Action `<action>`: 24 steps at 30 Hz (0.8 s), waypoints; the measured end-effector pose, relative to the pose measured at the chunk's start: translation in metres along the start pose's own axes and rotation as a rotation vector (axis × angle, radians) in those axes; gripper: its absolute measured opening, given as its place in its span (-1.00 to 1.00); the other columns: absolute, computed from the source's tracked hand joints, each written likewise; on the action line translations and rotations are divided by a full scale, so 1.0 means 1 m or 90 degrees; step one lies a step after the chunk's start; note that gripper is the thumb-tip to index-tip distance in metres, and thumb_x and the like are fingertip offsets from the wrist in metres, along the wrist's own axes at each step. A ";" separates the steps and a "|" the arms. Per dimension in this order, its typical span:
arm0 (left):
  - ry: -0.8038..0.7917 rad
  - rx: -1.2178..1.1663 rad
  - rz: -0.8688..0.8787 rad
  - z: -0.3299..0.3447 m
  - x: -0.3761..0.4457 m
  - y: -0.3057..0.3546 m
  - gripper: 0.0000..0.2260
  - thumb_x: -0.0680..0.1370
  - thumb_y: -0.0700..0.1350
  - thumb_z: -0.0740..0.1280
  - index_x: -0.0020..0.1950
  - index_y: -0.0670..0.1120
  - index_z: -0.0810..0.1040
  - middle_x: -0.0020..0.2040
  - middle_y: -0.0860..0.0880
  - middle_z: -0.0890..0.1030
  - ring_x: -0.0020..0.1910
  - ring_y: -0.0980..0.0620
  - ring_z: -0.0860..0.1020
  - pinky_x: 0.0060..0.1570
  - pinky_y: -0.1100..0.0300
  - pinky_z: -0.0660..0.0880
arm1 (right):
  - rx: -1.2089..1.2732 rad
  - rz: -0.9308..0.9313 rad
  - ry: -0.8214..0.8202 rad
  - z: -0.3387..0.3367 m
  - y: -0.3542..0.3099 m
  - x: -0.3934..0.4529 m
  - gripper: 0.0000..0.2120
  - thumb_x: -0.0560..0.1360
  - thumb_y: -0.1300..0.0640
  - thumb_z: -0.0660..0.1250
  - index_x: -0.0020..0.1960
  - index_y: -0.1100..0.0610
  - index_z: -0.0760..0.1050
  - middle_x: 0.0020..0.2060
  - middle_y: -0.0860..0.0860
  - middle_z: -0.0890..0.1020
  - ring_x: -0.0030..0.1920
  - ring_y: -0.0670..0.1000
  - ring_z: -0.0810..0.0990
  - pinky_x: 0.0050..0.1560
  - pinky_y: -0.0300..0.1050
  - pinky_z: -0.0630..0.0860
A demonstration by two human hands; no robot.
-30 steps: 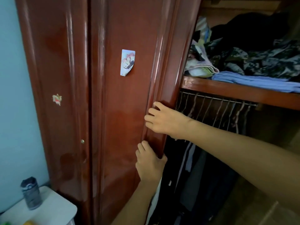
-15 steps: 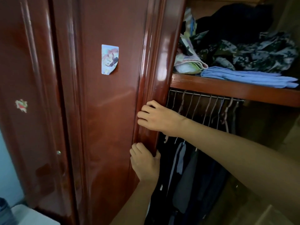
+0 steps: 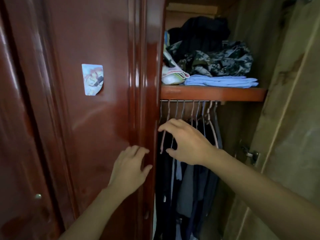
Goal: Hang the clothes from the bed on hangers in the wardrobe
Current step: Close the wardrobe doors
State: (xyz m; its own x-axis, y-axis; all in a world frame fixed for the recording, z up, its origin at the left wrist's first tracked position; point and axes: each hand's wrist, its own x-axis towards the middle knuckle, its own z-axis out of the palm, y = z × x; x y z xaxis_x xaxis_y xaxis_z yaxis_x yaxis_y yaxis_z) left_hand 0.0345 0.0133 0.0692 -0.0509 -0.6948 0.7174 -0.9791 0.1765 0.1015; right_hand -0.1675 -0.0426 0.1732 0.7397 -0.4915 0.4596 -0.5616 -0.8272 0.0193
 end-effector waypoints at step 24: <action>0.073 -0.084 0.742 -0.120 0.108 0.318 -0.04 0.34 0.09 0.57 0.58 -0.05 0.10 0.45 -0.17 0.35 0.40 -0.12 0.37 0.33 0.00 0.40 | -0.269 0.521 0.467 -0.127 -0.022 -0.288 -0.36 0.37 0.04 0.52 0.38 0.14 0.40 0.29 0.06 0.52 0.33 0.10 0.43 0.32 0.05 0.42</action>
State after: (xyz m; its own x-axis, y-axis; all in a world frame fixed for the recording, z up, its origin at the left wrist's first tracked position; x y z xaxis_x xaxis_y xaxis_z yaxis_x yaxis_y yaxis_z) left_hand -0.2585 0.0776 0.2617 -0.8768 -0.0006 0.4809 -0.3244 0.7390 -0.5904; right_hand -0.4153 0.1514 0.1532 -0.2113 -0.4459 0.8698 -0.9503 -0.1142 -0.2895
